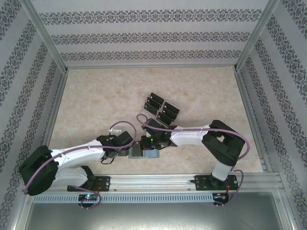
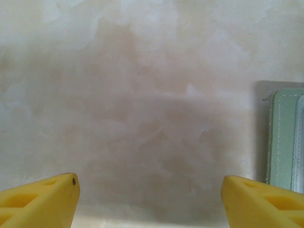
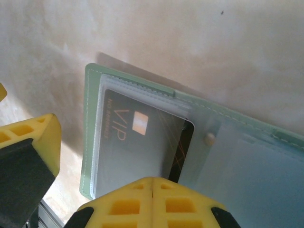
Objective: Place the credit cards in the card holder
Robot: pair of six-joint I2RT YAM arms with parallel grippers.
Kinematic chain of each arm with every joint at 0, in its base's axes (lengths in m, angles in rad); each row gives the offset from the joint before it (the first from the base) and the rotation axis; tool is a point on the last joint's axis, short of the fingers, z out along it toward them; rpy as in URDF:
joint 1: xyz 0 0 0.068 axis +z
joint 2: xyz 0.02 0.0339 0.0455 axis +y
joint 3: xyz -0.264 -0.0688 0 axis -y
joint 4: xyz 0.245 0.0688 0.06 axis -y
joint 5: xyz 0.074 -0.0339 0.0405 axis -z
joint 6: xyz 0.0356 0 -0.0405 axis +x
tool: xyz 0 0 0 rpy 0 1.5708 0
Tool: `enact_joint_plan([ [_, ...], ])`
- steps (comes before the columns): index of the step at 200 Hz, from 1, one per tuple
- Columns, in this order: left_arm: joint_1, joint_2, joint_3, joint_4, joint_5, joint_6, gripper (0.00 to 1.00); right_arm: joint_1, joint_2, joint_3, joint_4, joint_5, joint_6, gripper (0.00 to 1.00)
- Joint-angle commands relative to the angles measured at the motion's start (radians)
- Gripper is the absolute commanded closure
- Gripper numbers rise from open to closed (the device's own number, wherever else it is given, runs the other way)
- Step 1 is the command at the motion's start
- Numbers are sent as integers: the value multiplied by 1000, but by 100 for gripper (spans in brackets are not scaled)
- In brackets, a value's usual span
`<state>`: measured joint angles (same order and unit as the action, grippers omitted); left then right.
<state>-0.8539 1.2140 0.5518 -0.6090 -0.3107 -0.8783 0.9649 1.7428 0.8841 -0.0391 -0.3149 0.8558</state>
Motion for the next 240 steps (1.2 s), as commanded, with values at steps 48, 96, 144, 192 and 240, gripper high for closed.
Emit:
enact_joint_plan([
  [48,13,10,-6,41,1,22,21,8,-202,-14,-203,109,-50,71],
  [96,13,32,-1,69,4,34,21,1,-259,-82,-244,146,-28,55],
  [144,13,35,2,69,5,39,21,1,-216,-96,-214,151,-14,55],
  [192,13,37,-7,77,5,34,21,-3,-168,-94,-198,147,-22,54],
  [240,13,61,-9,98,16,32,21,-5,-115,-71,-165,109,-29,52],
])
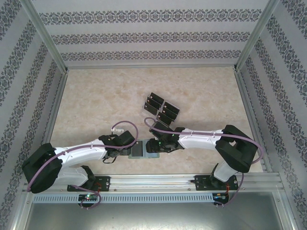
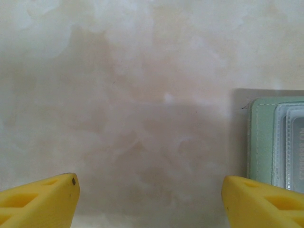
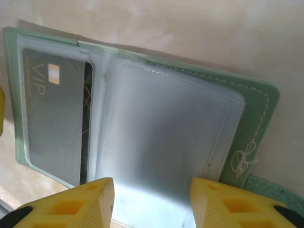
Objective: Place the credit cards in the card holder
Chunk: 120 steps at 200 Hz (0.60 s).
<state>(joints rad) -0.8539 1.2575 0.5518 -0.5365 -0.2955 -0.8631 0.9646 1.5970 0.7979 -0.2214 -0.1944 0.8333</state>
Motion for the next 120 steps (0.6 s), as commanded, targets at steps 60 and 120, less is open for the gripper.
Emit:
enact_joint_plan([
  [60,13,36,-12,51,13,16,21,-3,56,38,84,-76,5,52],
  [120,13,36,-17,62,17,14,21,-4,78,45,152,-126,36,52],
])
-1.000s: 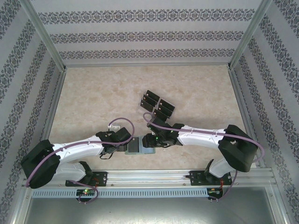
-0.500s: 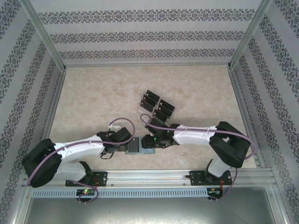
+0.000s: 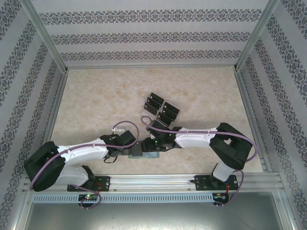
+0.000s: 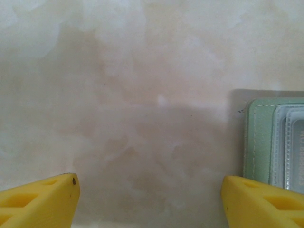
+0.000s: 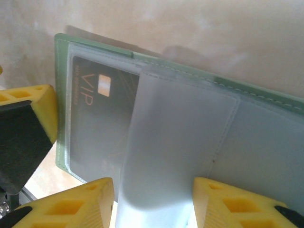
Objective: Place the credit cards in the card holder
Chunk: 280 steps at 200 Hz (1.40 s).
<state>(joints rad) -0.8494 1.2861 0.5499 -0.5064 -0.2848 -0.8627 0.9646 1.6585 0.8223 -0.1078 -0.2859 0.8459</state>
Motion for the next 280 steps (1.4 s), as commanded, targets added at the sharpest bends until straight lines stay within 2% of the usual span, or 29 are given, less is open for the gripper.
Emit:
enact_joint_plan([
  [1,8,8,-15,32,7,14,21,-4,17,21,39,-35,23,52],
  [98,9,-77,-21,-25,-43,-28,21,4,48,71,83,-72,52,52],
  [193,28,-327,-35,-178,-161,-104,20,49,147,193,56,-82,53,52],
  [238,32,-399,-50,-220,-161,-116,20,70,213,302,11,-96,33,52],
  [280,31,-503,-60,-304,-169,-141,20,71,319,509,-66,-127,-11,52],
])
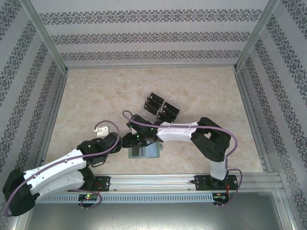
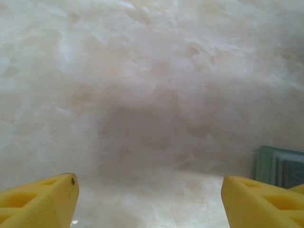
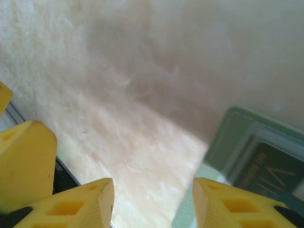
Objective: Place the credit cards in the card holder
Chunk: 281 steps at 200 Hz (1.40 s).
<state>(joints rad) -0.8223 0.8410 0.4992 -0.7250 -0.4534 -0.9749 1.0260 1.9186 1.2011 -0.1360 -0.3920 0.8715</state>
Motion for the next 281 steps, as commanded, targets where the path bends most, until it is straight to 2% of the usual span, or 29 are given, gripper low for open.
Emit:
enact_joint_plan([
  [1,4,-61,-9,-88,-1,-30,20,10,62,136,-39,-21,-38,52],
  [58,5,-171,0,-191,-6,-39,21,8,178,422,-144,-41,-88,52],
  [95,5,-156,9,-163,18,-7,21,-44,85,389,-190,6,-121,53],
  [133,5,-44,27,-47,77,56,21,-164,-111,214,-256,80,-196,52],
  [188,-1,180,98,124,149,124,21,-324,-288,112,-563,323,-474,54],
  [231,-7,313,149,193,177,145,21,-350,-234,158,-679,482,-638,58],
  [281,-5,369,173,208,196,123,19,-350,-110,271,-663,463,-698,63],
])
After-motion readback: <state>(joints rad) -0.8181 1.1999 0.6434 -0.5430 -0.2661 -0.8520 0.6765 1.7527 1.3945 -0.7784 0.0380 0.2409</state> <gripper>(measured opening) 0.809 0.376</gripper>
